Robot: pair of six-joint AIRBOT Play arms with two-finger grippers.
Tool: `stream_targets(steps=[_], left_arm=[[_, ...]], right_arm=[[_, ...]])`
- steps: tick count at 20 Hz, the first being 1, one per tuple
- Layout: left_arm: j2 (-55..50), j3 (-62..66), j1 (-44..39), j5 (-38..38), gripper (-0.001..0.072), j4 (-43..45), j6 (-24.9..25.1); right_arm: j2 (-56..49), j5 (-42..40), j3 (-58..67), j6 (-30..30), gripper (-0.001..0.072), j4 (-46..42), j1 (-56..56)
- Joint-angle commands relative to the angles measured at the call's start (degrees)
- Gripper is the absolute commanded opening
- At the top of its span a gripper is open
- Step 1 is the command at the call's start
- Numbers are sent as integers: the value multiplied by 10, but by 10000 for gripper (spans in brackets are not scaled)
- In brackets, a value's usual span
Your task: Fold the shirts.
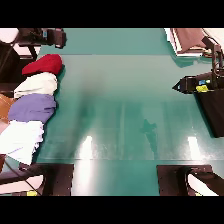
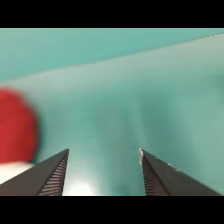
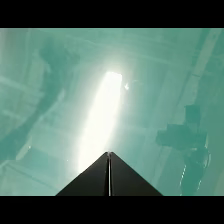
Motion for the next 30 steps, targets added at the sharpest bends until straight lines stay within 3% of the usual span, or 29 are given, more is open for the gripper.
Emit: stream_targets(steps=[1, 7, 13, 14, 15, 21, 25, 30], left_arm=[[-88, 0, 70, 5, 544, 48, -28], [-254, 0, 146, 56, 544, 40, -28], [-284, 13, 154, 91, 522, 35, -29], [-283, 24, 154, 82, 252, 35, -28], [-282, 35, 154, 75, 35, 35, -28], [-251, 188, 145, -29, 25, 30, -24], [-98, 195, 104, -26, 25, 29, 20], [85, 193, -19, -102, 24, 29, 54]], right_arm=[[0, 0, 0, 0, 21, 0, 0], [0, -10, 0, 0, 21, 0, 0], [0, -31, 0, 0, 21, 0, 0], [0, -30, 0, 0, 21, 0, 0], [0, -30, 0, 0, 21, 0, 0], [0, -30, 1, 0, 21, 5, 0], [24, -67, 1, 0, 20, 5, 0], [93, -154, 1, 0, 20, 5, 0]])
